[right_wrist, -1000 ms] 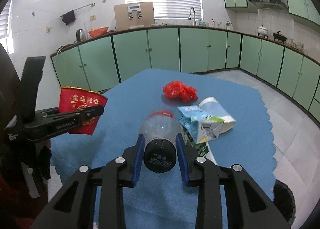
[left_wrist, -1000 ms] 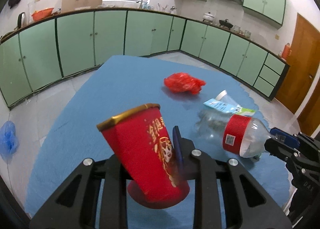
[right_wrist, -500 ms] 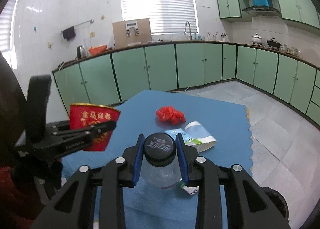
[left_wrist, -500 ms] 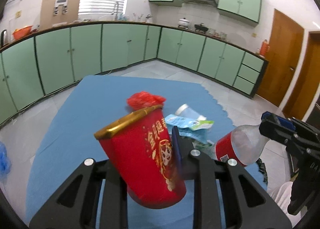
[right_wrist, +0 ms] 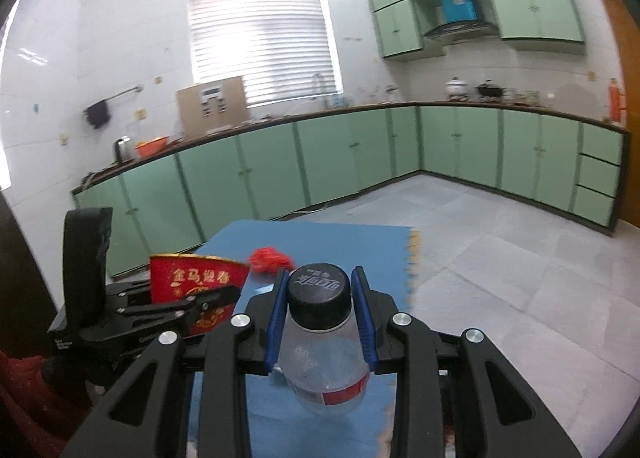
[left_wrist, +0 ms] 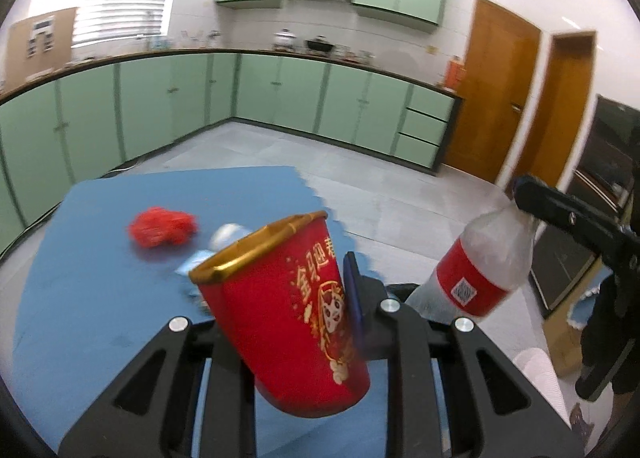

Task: Collect trash
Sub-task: 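Carry the red cup and clear bottle over the black bin and open both tools, then move both tools back over the milk cartons on the cloth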

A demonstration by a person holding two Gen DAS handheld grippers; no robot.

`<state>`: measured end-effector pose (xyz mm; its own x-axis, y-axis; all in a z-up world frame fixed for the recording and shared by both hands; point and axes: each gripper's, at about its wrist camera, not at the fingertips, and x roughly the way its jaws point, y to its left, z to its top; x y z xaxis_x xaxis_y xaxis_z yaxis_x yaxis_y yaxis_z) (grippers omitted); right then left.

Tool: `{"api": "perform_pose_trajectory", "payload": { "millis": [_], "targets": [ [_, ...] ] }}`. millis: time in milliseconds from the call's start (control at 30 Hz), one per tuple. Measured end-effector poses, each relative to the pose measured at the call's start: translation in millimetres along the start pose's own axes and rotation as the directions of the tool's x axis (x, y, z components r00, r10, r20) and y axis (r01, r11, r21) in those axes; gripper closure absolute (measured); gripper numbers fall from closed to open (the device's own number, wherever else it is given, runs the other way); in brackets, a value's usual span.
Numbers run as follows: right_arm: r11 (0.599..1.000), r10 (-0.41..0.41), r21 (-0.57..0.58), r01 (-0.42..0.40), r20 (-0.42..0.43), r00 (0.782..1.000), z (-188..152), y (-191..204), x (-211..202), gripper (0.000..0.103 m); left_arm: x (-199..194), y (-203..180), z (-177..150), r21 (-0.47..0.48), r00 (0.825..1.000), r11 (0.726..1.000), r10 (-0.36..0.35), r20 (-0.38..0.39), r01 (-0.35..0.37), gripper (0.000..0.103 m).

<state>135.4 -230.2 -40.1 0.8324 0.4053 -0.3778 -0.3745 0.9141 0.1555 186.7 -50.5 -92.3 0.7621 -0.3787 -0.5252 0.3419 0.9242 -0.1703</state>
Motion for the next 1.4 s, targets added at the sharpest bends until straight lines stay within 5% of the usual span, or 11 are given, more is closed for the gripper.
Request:
{"api": "perform_pose_trajectory", "payload": {
  "millis": [167, 367, 833, 967, 1033, 1100, 1267, 1400],
  "targets": [
    [0.992, -0.121, 0.039, 0.121, -0.001, 0.993, -6.0, -44.1, -20.0, 0.072, 34.9, -43.1, 3.9, 0.047, 0.993, 0.993, -0.109, -0.034, 0.11, 0.082],
    [0.964, -0.242, 0.103, 0.246, -0.049, 0.969, -30.7, -97.9, -27.8, 0.072, 91.0, -100.6, -6.3, 0.08, 0.962, 0.962, -0.253, -0.102, 0.261, 0.082],
    [0.896, -0.333, 0.235, 0.377, -0.206, 0.92, -97.4, -196.2, -7.5, 0.072, 199.8, -160.5, -36.7, 0.151, 0.919, 0.932, -0.28, -0.277, 0.329, 0.078],
    [0.878, -0.342, 0.267, 0.398, -0.233, 0.91, -108.3, -214.9, -3.4, 0.07, 215.7, -167.4, -40.3, 0.136, 0.897, 0.925, -0.294, -0.33, 0.354, 0.063],
    [0.864, -0.355, 0.286, 0.414, -0.235, 0.905, -112.2, -221.3, -5.8, 0.06, 219.9, -170.3, -42.1, 0.134, 0.89, 0.922, -0.3, -0.344, 0.363, 0.052],
    [0.857, -0.367, 0.292, 0.425, -0.233, 0.9, -113.5, -225.9, -8.5, 0.058, 221.2, -171.1, -42.6, 0.123, 0.885, 0.921, -0.31, -0.349, 0.371, 0.051],
    [0.834, -0.412, 0.299, 0.463, -0.222, 0.884, -114.5, -226.6, -18.4, 0.041, 213.9, -166.7, -37.2, 0.102, 0.89, 0.926, -0.315, -0.329, 0.365, 0.045],
    [0.82, -0.465, 0.276, 0.5, -0.188, 0.865, -108.5, -218.1, -29.7, 0.022, 185.8, -148.6, -24.1, 0.115, 0.932, 0.947, -0.267, -0.243, 0.301, 0.034]
  ]
}}
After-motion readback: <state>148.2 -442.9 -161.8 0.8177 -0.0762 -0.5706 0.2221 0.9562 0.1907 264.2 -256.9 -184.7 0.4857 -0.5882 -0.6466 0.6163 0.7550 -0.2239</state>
